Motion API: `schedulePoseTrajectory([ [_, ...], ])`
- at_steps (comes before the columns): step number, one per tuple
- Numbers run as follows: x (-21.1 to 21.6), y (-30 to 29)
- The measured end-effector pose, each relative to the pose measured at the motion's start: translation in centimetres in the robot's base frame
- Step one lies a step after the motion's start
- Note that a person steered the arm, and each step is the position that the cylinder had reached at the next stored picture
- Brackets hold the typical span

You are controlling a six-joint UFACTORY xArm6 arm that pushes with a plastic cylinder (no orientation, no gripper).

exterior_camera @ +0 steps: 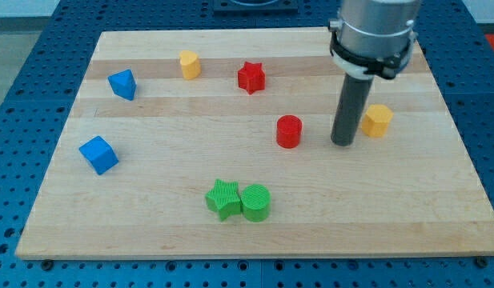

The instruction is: Push the yellow hexagon closer to the red star and red circle

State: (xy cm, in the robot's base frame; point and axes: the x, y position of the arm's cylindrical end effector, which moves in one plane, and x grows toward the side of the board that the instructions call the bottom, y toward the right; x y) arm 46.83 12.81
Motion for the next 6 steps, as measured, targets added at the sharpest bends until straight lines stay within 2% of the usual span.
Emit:
schedulePoseTrajectory([
  [1,1.4,3.6],
  [2,1.0,8.7],
  [3,-2.4,8.8],
  [4,-4.7,2.1],
  [5,-4.8,-4.7],
  [6,-4.8,-7.1],
])
